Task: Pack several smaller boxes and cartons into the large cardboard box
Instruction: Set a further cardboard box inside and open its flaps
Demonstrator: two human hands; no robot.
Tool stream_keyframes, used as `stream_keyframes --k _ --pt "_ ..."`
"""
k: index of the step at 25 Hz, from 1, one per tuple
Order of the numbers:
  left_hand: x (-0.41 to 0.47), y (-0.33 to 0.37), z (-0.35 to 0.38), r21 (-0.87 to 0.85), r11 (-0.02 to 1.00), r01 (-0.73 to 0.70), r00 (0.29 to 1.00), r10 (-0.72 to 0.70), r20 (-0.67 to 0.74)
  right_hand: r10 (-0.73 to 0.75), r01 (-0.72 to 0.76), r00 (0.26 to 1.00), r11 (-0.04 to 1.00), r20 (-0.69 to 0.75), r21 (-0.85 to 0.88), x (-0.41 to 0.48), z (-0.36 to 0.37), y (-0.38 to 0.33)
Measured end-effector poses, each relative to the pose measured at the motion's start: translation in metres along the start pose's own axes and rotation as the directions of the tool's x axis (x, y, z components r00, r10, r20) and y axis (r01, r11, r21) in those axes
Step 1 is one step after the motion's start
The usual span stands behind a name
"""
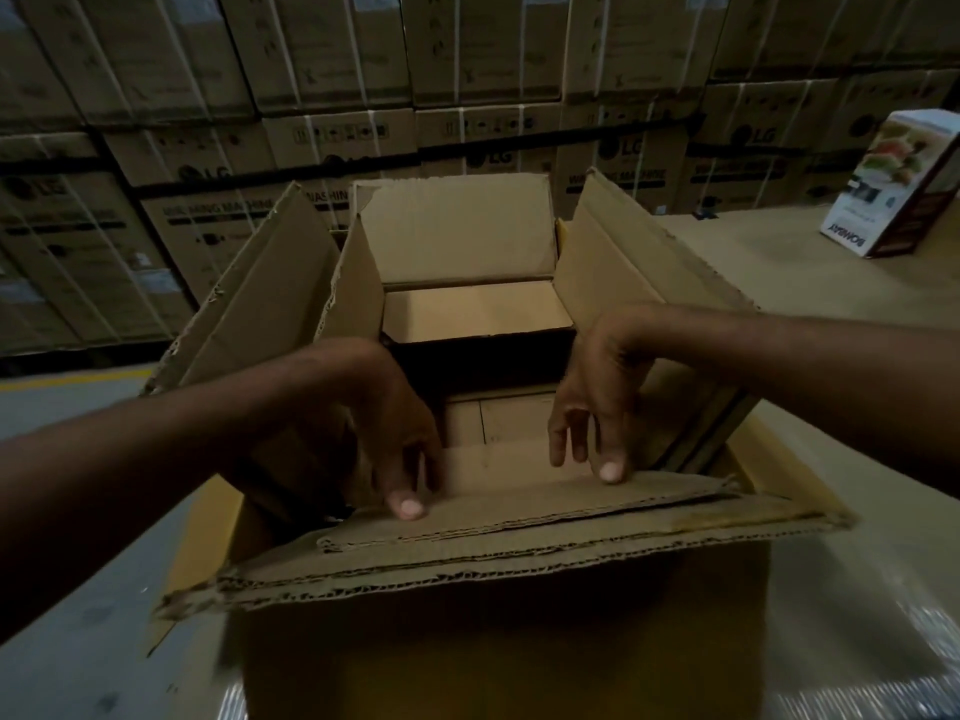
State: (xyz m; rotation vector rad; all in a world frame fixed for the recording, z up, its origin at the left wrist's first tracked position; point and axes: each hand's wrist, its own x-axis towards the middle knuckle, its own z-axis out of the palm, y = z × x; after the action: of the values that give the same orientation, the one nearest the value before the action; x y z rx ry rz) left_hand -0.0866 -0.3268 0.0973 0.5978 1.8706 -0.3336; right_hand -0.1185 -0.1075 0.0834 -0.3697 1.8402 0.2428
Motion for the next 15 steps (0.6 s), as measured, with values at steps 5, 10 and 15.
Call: stream_keyframes --k 5,10,15 --pt "0.047 -0.043 -0.050 0.199 0.940 0.277 0.931 -0.211 -0.296 0.308 -0.276 0.911 0.950 -0.274 0.150 0.035 -0.051 -0.001" --pt "0.109 -0.067 -0.055 -0.073 0.950 0.302 0.874 -0.307 -0.378 0.285 -0.279 0.838 0.957 -0.466 0.083 0.071 -0.058 -0.004" --pt "0.112 -0.085 -0.070 -0.036 0.930 0.366 0.609 -0.268 -0.746 0.241 -0.190 0.496 0.968 -0.834 0.167 0.092 -0.081 0.006"
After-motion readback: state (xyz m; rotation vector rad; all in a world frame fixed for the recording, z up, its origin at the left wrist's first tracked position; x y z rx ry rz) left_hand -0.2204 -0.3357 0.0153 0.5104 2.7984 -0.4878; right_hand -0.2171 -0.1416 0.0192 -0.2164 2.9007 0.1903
